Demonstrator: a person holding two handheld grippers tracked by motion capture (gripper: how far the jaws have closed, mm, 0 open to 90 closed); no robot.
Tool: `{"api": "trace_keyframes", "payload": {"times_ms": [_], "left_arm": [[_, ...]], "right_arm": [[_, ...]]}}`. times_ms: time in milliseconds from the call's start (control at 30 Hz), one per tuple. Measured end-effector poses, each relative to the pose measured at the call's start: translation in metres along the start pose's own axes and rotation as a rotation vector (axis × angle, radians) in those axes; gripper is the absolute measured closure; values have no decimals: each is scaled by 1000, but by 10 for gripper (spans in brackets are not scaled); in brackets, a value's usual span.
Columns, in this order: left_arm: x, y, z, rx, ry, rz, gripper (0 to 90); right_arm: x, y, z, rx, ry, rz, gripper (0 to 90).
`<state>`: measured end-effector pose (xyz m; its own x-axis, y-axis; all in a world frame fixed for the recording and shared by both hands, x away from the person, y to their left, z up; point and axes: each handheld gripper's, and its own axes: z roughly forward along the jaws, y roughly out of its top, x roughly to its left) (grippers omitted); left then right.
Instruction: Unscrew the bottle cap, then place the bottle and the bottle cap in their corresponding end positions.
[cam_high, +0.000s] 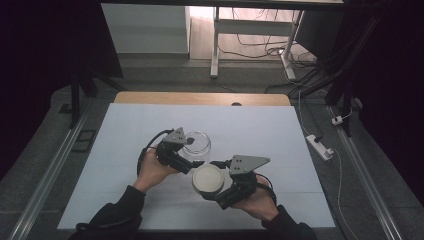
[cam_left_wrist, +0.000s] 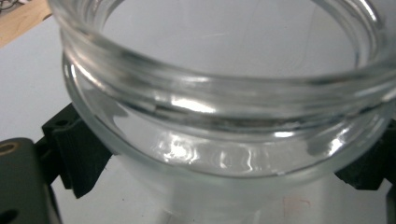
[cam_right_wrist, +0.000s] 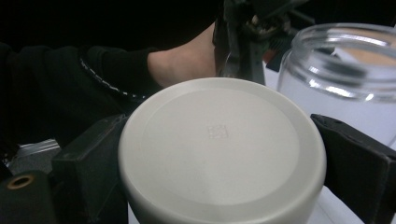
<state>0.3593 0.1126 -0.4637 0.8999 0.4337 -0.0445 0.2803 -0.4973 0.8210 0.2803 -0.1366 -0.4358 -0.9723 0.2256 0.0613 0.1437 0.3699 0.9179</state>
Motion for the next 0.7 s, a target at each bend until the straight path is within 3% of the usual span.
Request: {"api": "trace_keyframes", "payload": {"times_ms": [700], "left_arm": [[24,2,22,4,32,-43,77]], "right_arm": [[-5,-24,19,26,-30,-5,74]]}}
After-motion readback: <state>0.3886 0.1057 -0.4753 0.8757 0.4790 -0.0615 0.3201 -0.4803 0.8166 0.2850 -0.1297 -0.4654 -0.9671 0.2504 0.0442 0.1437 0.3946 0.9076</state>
